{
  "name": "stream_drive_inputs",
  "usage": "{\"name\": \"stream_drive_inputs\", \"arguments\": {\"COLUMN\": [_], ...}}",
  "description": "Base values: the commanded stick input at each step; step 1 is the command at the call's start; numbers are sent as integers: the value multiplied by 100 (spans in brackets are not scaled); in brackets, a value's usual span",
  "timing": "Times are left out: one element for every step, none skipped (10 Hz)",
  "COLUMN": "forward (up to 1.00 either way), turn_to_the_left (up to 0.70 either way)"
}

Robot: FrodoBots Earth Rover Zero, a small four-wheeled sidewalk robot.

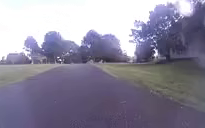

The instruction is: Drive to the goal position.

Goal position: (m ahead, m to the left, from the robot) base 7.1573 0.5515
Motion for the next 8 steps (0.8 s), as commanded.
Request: {"name": "stream_drive_inputs", "arguments": {"forward": [0,0,0,0,11,47,83,100], "turn_to_the_left": [0,0,0,0,0,0,0,0]}}
